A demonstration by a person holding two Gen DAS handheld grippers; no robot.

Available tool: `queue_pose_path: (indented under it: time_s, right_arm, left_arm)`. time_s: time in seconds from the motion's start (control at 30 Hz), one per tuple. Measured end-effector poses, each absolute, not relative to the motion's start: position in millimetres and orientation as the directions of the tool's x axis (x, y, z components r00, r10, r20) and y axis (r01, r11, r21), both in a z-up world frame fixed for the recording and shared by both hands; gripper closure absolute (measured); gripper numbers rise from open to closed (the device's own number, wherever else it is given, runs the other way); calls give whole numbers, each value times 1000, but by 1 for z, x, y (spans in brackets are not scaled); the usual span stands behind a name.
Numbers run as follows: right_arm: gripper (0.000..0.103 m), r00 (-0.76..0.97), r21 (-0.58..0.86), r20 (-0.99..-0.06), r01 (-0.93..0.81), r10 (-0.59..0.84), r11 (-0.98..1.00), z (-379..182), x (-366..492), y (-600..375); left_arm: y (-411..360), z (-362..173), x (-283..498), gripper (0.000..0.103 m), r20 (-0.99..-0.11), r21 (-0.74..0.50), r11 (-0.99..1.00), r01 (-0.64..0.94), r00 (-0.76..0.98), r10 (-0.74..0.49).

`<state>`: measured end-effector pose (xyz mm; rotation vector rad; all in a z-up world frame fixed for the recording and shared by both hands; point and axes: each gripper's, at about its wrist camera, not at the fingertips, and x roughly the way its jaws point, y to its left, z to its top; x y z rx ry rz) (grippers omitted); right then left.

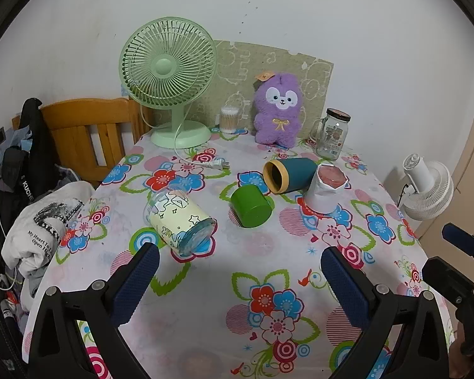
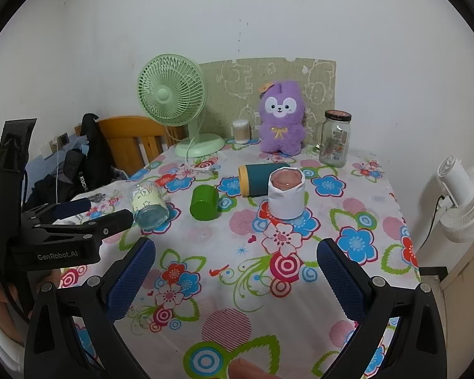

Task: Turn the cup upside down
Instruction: 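Move the right gripper toward the clear green-sleeved cup lying on its side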

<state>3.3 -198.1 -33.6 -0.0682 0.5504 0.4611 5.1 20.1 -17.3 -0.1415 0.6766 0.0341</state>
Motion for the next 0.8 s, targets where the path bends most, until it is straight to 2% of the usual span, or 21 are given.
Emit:
queue_pose_path:
  time_s: [0.8]
  right_arm:
    - [0,687,108,-571,-480,449,871,-45,25,-180]
  left_arm:
    - [39,-30,8,0,-656,-111,987,-116,755,15]
